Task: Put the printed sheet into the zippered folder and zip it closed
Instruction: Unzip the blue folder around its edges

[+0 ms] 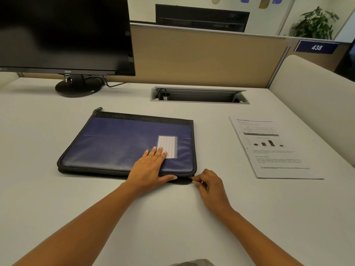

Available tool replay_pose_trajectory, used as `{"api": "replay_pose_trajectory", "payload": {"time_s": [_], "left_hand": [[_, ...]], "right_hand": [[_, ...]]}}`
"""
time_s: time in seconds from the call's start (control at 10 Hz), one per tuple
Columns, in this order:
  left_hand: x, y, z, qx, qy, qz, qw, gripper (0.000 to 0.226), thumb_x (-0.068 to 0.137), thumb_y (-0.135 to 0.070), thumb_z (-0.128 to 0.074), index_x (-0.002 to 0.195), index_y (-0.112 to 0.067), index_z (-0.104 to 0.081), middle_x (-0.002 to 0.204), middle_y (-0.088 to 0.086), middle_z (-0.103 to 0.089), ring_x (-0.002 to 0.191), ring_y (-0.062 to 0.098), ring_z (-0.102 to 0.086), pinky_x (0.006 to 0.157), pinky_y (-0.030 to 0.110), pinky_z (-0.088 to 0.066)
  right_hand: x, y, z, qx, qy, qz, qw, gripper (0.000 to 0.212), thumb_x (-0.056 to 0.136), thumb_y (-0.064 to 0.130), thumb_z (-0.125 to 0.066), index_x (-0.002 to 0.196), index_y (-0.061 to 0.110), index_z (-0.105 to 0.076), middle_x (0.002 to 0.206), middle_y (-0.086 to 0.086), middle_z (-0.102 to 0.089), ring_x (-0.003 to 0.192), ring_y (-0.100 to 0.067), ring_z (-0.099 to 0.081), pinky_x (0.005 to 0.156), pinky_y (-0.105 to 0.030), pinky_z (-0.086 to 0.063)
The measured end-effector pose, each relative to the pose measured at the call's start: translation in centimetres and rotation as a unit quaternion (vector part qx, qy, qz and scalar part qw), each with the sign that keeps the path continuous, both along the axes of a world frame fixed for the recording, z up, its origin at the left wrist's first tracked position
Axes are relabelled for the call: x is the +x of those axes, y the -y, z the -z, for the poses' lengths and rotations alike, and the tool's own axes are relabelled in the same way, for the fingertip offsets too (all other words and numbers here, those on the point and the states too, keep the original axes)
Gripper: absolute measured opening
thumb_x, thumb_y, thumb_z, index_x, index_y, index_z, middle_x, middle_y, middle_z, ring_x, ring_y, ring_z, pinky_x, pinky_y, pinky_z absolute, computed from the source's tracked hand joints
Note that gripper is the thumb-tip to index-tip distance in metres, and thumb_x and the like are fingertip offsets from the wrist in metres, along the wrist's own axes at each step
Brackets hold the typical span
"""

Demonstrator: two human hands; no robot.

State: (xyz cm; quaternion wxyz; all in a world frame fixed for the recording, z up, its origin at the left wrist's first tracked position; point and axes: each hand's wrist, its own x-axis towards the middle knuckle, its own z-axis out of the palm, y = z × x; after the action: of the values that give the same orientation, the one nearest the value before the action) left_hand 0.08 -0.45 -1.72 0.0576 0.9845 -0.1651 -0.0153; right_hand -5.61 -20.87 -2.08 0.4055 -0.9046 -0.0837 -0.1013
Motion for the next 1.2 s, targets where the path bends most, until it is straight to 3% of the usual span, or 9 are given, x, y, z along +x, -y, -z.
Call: {"api": "replay_pose_trajectory", "payload": {"time_s": [0.4, 0.6, 0.9, 1.2], "left_hand": [[0.0, 0.1, 0.1, 0.001, 0.004, 0.003, 1.000, 0.132, 0.042, -0.090, 0.024, 0.147, -0.019, -0.011, 0.157, 0.004, -0.009, 0.145, 0.020, -0.005, 0.116, 0.034, -0.004], [-0.1, 0.1, 0.2, -0.003, 0.005, 0.003, 1.000, 0.131, 0.042, -0.090, 0.025, 0.147, -0.019, -0.011, 0.157, 0.003, -0.009, 0.145, 0.020, -0.005, 0.116, 0.034, -0.003], [-0.2, 0.1, 0.3, 0.000, 0.007, 0.003, 1.000, 0.132, 0.042, -0.089, 0.026, 0.147, -0.018, -0.010, 0.157, 0.004, -0.008, 0.145, 0.021, -0.005, 0.116, 0.034, -0.002], [-0.2, 0.2, 0.2, 0.018, 0.009, 0.012, 1.000, 0.125, 0.047, -0.087, 0.021, 0.147, -0.017, -0.007, 0.157, 0.005, -0.007, 0.145, 0.021, -0.004, 0.116, 0.033, -0.003]], "right_hand": [[-0.7, -1.1, 0.0, -0.022, 0.010, 0.010, 1.000, 0.009, 0.086, 0.006, -0.057, 0.086, 0.001, -0.065, 0.080, 0.001, -0.049, 0.077, -0.010, -0.044, 0.064, -0.003, -0.035], [-0.9, -1.2, -0.3, -0.011, 0.013, -0.001, 1.000, 0.008, 0.085, 0.003, -0.058, 0.084, -0.002, -0.064, 0.079, 0.000, -0.048, 0.072, 0.001, -0.040, 0.067, -0.001, -0.035], [-1.1, -1.6, 0.1, -0.024, 0.019, 0.012, 0.999, 0.010, 0.086, 0.004, -0.056, 0.087, -0.002, -0.064, 0.082, -0.008, -0.055, 0.077, -0.010, -0.043, 0.064, -0.004, -0.033], [-1.0, -1.5, 0.2, -0.001, 0.008, 0.050, 0.999, 0.006, 0.082, 0.009, -0.062, 0.085, 0.005, -0.066, 0.078, -0.008, -0.064, 0.068, -0.011, -0.049, 0.062, -0.007, -0.036]]}}
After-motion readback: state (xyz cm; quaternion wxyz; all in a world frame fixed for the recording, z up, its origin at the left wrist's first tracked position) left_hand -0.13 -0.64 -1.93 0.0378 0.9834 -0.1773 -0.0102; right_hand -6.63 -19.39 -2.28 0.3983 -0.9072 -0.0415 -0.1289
